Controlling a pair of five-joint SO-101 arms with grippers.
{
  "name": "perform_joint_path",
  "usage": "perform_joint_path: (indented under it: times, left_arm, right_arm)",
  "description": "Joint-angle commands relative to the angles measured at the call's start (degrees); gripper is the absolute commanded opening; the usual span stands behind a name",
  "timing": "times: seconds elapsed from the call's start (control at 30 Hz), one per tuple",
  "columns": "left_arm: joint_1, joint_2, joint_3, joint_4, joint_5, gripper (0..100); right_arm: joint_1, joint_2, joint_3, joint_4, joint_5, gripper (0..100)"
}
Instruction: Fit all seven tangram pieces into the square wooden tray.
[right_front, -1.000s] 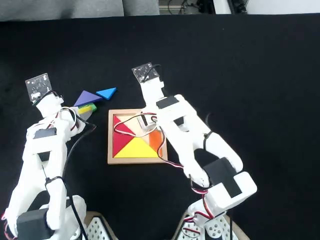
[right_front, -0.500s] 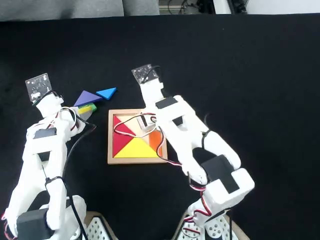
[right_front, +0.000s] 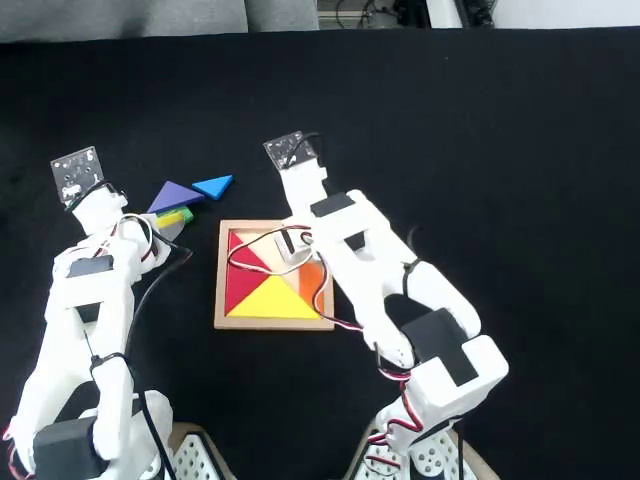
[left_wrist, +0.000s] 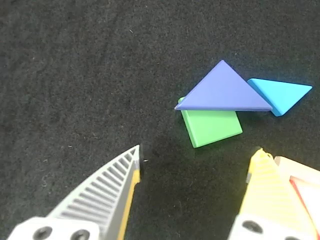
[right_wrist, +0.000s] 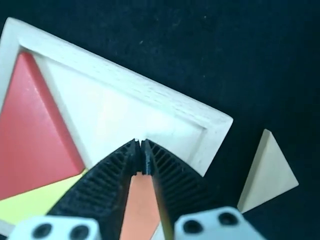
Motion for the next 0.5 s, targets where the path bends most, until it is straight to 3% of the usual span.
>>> perform_joint_path:
  times: [0.0, 0.23, 0.47]
  left_arm:
    - [0.57, -1.23, -0.66, -1.23, 0.00, 34]
    - [0.57, -1.32, -0.75, -1.23, 0.00, 34]
    - [0.75, -1.23, -0.75, -1.23, 0.00, 34]
  right_arm:
    - [0.62, -0.57, -2.33, 1.05, 0.70, 1.5]
    - [0.70, -6.11, 0.13, 0.35, 0.44, 1.1]
    - [0.70, -19.65, 13.85, -9.85, 0.44, 1.1]
